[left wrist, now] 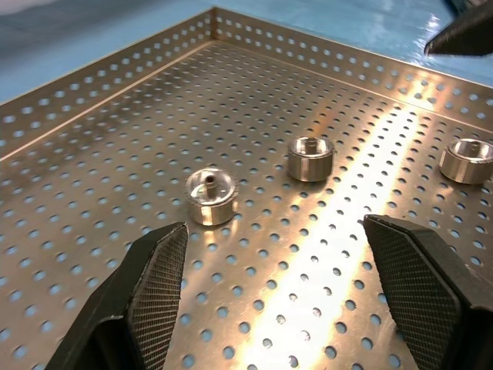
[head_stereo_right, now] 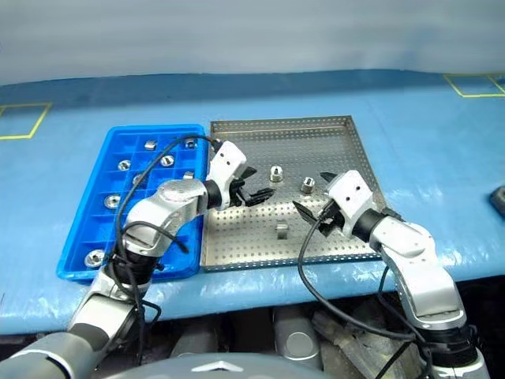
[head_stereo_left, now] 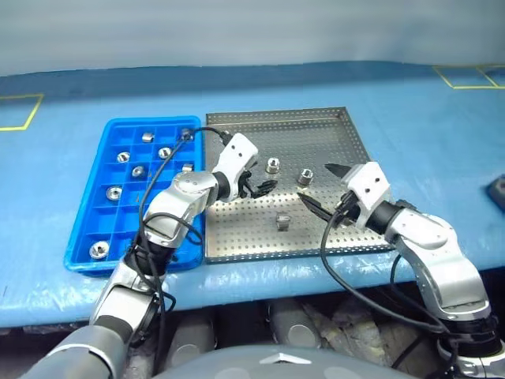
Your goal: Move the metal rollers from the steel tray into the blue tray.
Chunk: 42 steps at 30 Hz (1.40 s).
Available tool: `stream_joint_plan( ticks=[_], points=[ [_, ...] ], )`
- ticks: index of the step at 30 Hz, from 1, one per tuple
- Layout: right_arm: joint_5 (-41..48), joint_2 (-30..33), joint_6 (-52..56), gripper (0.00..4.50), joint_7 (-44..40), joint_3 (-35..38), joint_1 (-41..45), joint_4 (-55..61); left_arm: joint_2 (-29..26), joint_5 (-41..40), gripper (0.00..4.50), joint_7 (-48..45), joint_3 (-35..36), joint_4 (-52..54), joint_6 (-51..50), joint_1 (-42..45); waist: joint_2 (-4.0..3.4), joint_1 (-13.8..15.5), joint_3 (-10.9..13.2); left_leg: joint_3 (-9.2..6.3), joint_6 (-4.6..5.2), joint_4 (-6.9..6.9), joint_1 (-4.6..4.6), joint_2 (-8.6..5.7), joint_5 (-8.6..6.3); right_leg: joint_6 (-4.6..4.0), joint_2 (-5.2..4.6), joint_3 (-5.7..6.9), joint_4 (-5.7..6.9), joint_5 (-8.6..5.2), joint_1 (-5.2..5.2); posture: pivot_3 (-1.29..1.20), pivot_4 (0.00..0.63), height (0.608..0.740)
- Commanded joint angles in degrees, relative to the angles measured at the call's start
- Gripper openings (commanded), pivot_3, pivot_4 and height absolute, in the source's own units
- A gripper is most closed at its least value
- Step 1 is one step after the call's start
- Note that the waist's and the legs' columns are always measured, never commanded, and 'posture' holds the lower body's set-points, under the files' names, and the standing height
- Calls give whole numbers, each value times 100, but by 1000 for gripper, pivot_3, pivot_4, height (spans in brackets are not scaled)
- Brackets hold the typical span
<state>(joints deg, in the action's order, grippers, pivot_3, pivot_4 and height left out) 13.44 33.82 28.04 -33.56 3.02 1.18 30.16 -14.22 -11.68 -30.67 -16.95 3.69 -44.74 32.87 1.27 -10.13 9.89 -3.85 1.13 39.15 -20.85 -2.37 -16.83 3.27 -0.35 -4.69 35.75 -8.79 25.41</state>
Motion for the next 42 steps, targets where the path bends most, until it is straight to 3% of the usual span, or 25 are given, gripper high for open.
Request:
stream_joint_plan(
  ticks=[1, 14, 22, 42],
  points=[
    [15, 0, 45, 4500, 137, 149, -101, 374, 203, 263, 3956, 271, 44, -451, 435, 241, 0, -127, 0, 7, 0, 1, 3, 0, 0, 5, 2, -8, 0, 2, -2, -350, 150, 740],
    [34, -224, 67, 4500, 307, -98, 31, 301, 896, 1123, 3956, 1546, 328, -2466, 1476, 806, 4, -744, 2, 74, 37, 4, 7, -4, -16, 52, 12, -100, -7, 20, -12, -327, 150, 740],
    [44, -232, 89, 4500, 317, -114, 68, 296, 1058, 1304, 3956, 2090, 651, -3378, 1883, 1131, 5, -781, 3, 82, 42, 4, 8, -4, -20, 60, 12, -107, -9, 21, -5, -326, 150, 740],
    [66, -233, 110, 4500, 356, -71, -37, 425, 1385, 1253, 3956, 1636, 945, -4828, 2343, 1555, 3, -783, 1, 97, 93, 5, -7, -11, -51, 104, -5, -125, -83, 41, 0, -352, 150, 740]
  ],
)
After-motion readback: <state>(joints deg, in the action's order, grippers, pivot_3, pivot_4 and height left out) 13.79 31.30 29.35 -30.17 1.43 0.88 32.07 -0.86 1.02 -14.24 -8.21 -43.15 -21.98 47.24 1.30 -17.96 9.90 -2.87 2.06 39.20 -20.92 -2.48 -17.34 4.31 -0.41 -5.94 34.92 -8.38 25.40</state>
